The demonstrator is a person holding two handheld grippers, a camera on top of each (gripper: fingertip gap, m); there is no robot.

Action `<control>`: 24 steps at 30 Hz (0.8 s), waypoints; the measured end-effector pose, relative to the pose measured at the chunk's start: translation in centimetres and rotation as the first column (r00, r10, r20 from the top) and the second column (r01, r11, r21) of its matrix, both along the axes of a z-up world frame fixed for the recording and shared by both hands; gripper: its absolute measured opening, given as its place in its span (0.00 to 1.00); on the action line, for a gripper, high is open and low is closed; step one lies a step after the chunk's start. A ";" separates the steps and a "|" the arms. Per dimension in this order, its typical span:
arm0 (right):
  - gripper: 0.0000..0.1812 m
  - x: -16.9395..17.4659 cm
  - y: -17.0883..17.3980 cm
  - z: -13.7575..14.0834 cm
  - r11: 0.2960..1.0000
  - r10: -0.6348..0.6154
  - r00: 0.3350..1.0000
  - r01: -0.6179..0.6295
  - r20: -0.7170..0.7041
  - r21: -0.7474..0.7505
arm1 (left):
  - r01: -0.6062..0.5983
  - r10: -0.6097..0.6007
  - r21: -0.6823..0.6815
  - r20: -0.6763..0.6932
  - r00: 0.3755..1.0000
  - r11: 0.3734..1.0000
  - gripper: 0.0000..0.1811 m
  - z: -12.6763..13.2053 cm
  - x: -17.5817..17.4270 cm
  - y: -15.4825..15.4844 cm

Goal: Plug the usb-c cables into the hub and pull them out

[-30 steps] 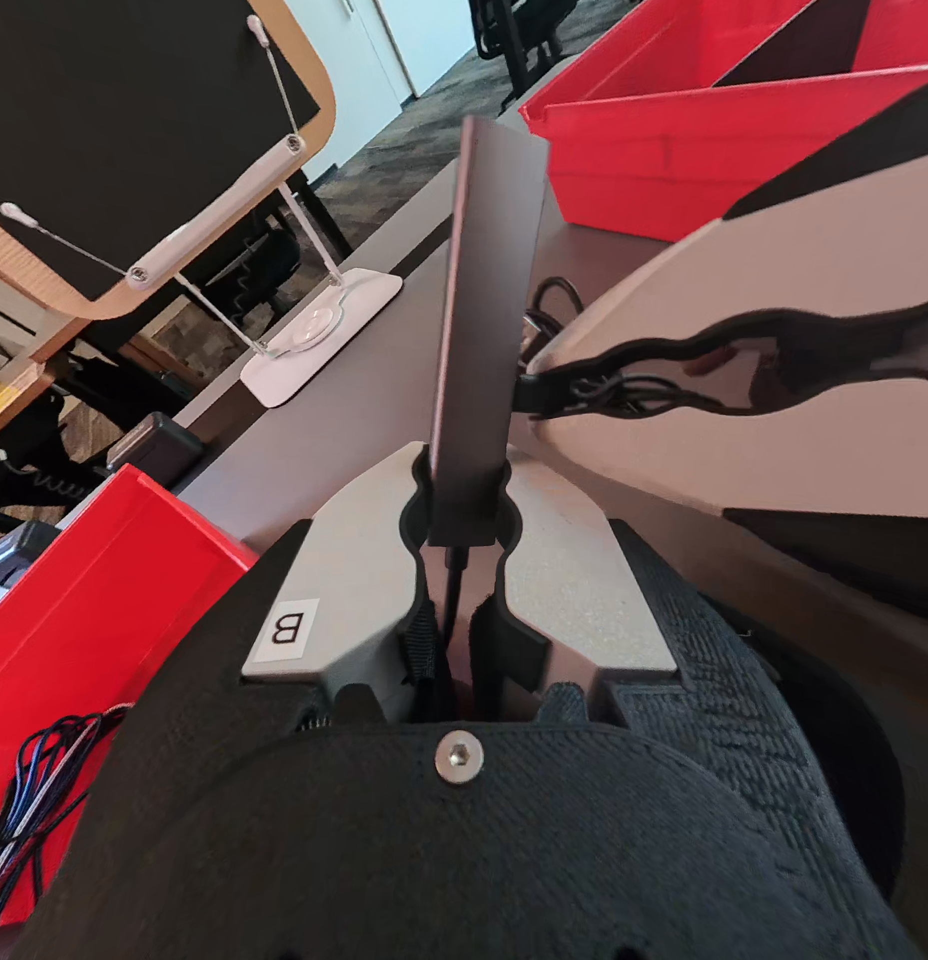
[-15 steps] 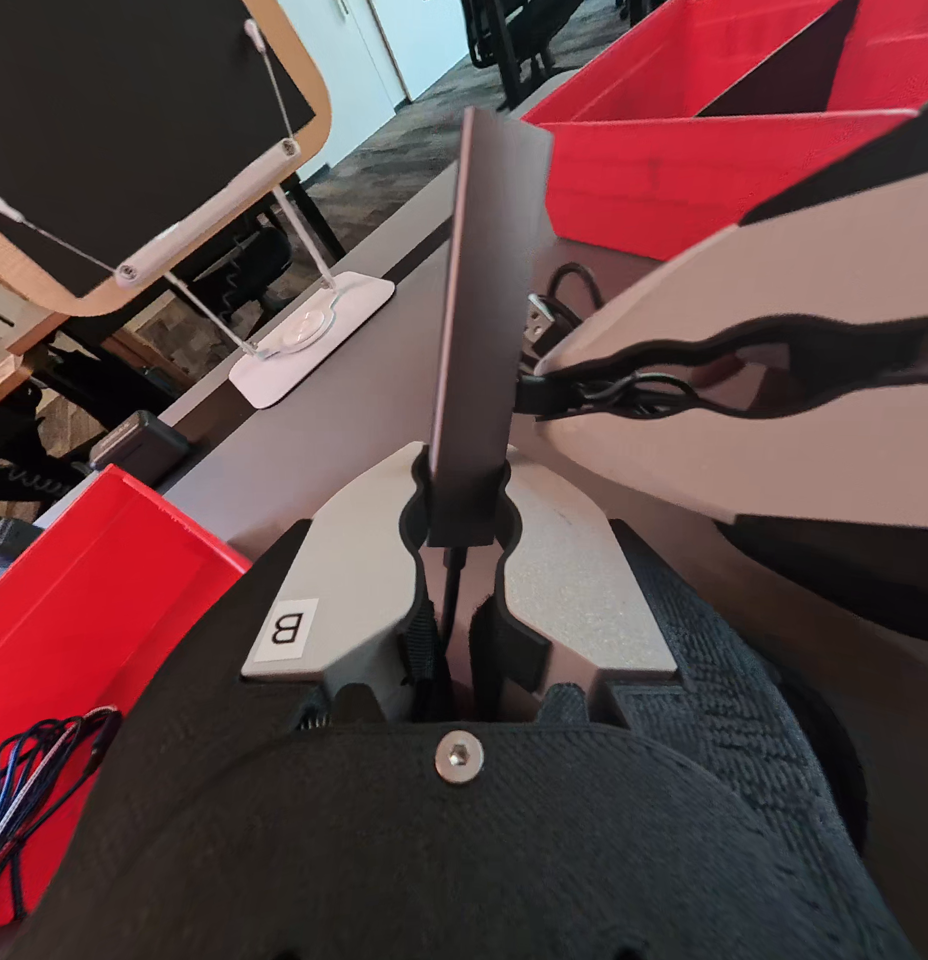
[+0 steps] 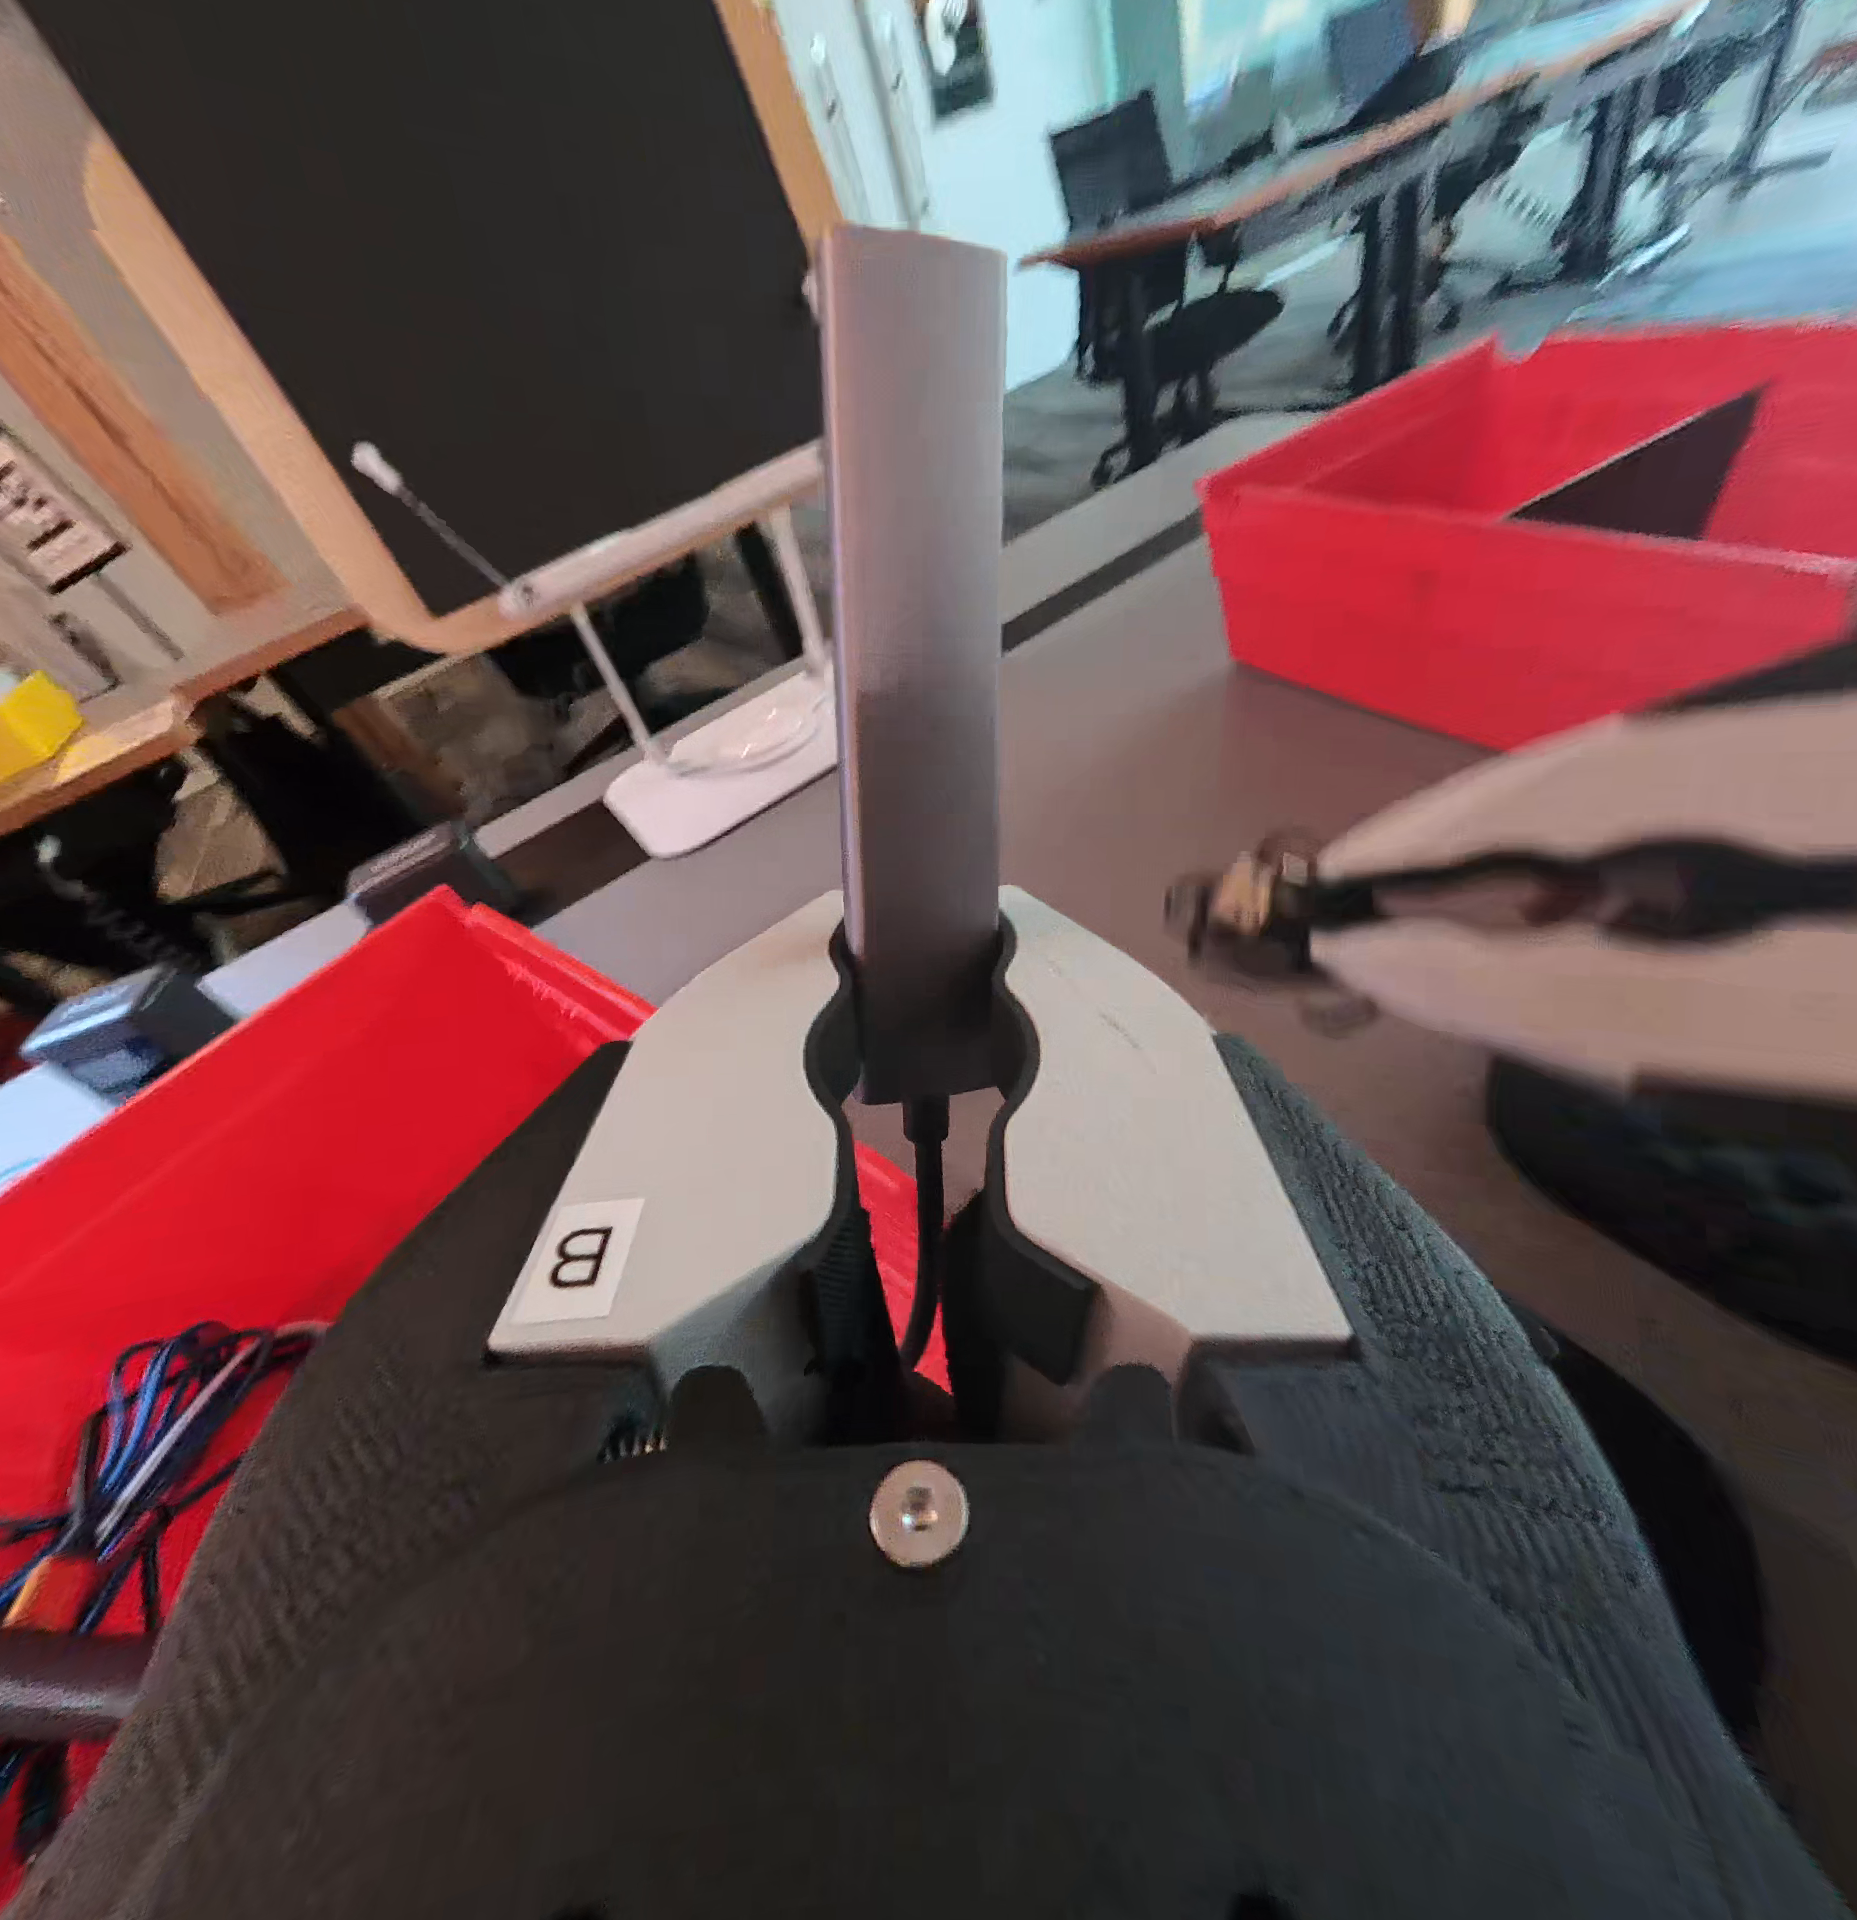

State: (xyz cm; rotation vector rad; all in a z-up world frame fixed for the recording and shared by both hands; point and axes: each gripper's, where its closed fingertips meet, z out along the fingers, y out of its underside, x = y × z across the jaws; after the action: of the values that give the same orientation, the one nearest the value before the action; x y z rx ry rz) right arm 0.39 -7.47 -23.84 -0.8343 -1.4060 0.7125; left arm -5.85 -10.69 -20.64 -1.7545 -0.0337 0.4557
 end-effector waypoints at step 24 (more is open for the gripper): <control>0.10 15.6 24.0 0.3 0.922 -0.384 0.918 0.388 0.101 -0.017 | 0.321 -0.339 0.280 0.016 0.941 0.905 0.10 2.5 4.5 1.3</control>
State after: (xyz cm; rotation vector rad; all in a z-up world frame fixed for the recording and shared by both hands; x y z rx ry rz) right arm 15.99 16.49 -23.50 -1.1490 -1.2616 0.3979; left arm -1.37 -9.36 -18.11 -1.4633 0.1476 0.1362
